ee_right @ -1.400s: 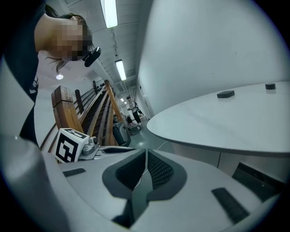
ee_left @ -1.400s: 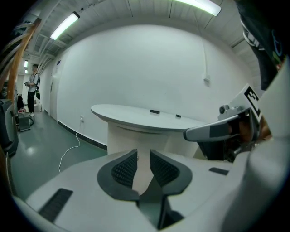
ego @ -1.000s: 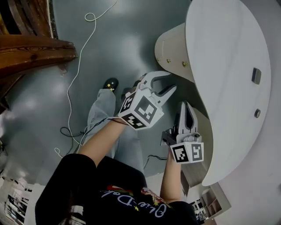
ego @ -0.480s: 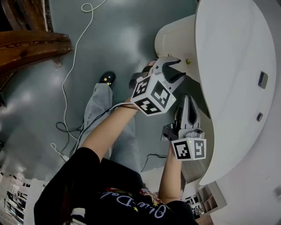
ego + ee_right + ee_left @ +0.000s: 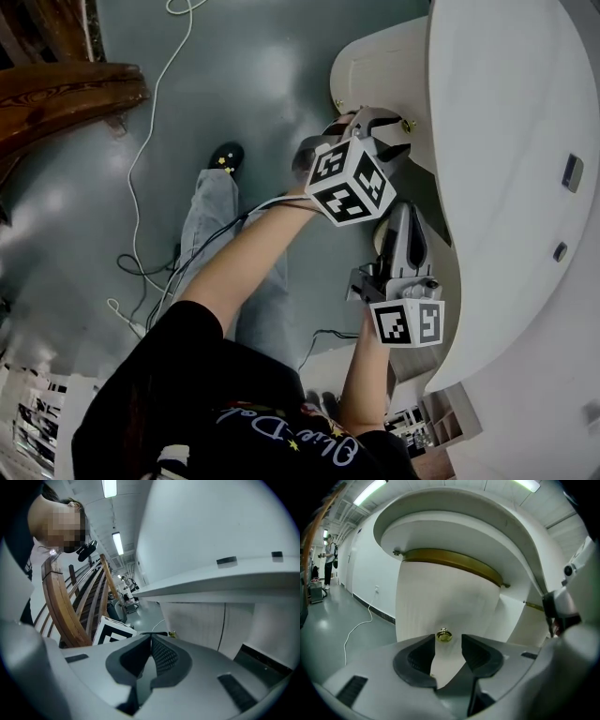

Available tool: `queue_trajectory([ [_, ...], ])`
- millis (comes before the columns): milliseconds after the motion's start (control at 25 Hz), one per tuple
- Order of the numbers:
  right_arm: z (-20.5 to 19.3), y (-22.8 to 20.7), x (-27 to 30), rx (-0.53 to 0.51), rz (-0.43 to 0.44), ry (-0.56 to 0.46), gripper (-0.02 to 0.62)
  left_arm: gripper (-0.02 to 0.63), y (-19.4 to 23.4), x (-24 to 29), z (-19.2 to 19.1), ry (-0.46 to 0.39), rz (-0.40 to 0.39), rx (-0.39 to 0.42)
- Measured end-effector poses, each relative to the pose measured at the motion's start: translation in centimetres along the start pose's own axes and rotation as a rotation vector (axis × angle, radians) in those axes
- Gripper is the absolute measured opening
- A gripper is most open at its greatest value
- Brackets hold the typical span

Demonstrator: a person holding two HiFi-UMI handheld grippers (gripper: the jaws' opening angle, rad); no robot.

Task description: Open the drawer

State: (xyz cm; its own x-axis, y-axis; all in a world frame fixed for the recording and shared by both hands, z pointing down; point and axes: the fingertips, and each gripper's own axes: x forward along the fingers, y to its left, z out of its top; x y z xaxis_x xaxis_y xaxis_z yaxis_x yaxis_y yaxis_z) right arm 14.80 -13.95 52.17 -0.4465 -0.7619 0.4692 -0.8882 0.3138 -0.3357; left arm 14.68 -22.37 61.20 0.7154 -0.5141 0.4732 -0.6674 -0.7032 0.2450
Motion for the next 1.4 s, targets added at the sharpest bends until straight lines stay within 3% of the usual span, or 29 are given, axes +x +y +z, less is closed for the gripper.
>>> queue_trajectory([
  [160,-0.3,-0.1,-0.4,-0.001,-0.006,0.008,0.003,0.156,0.1,1.1,0.2,-0.002,-0.007,-0.019],
  [400,-0.1,-0.3,0.2,-0.003,-0.012,0.009,0.003,0.155,0.7,2.1,-0.3,0.022,-0.001,0.015],
  [520,0.3,-0.2,0.3,-0.001,-0.014,0.001,0.003,0.112,0.9,1.9,-0.1,0.011,0.001,0.026],
  [1400,0.4,0.0,0.3,-0.005,-0.029,0.007,0.003,0.095,0.7,0.8,-0.7,0.009,-0.033,0.067],
])
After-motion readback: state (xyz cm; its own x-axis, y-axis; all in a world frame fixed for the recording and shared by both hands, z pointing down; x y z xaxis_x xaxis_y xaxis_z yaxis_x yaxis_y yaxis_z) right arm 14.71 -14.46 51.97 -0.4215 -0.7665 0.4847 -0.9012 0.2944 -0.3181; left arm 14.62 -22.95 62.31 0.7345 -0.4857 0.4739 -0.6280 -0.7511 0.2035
